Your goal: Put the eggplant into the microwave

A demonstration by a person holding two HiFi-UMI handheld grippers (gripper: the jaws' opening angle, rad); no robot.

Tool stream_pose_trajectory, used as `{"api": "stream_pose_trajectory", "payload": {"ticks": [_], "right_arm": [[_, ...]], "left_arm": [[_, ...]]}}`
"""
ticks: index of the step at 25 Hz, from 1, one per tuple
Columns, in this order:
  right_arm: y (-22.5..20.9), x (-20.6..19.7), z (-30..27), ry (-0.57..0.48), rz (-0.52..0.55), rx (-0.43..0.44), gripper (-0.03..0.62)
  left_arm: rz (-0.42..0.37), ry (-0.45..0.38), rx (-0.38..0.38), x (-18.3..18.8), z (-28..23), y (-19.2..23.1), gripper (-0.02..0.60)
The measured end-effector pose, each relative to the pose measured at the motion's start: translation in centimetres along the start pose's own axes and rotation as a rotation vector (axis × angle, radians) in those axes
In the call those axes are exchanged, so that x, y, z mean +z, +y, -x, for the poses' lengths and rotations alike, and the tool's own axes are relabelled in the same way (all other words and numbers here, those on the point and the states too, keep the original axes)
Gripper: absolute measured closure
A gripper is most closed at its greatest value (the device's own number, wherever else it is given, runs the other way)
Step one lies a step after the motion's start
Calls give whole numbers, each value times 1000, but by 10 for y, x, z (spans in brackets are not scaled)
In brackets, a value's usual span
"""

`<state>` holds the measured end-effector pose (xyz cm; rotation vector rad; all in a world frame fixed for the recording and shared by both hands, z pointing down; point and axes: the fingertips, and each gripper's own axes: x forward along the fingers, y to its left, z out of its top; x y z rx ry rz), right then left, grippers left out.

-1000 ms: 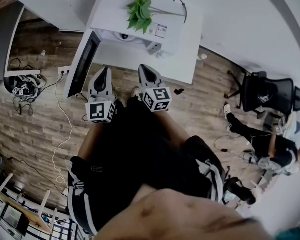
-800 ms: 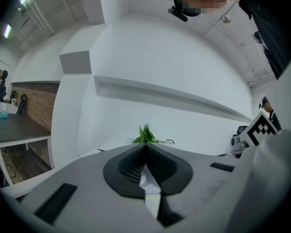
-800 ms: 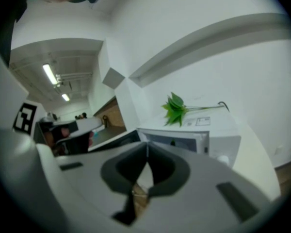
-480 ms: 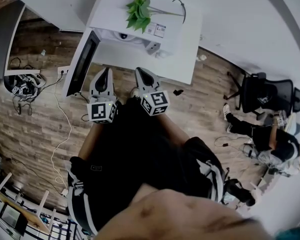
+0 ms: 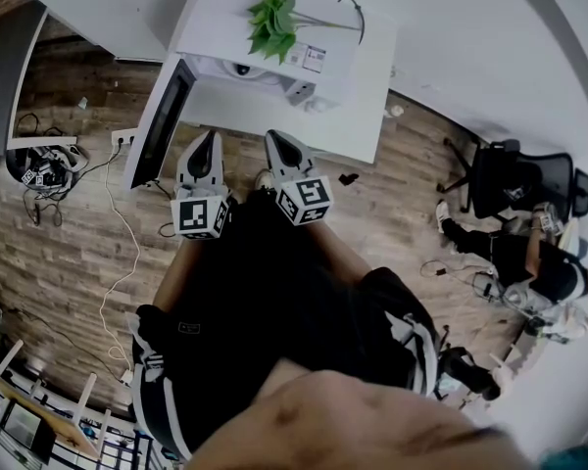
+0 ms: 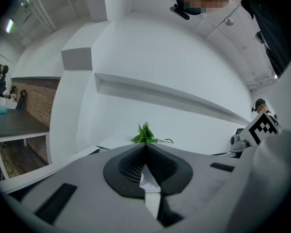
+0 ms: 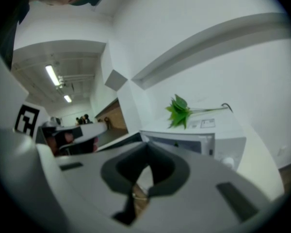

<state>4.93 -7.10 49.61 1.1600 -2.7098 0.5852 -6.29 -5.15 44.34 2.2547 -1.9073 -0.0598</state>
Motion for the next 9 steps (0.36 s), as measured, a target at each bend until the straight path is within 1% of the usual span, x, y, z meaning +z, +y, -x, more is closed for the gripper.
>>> {"api": "stream_pose_trajectory", "payload": {"ticks": [9], "right_arm": [[-1, 1, -1, -1, 4, -11, 562]], "left_arm": [[2, 2, -4, -1, -2, 2, 549]]}}
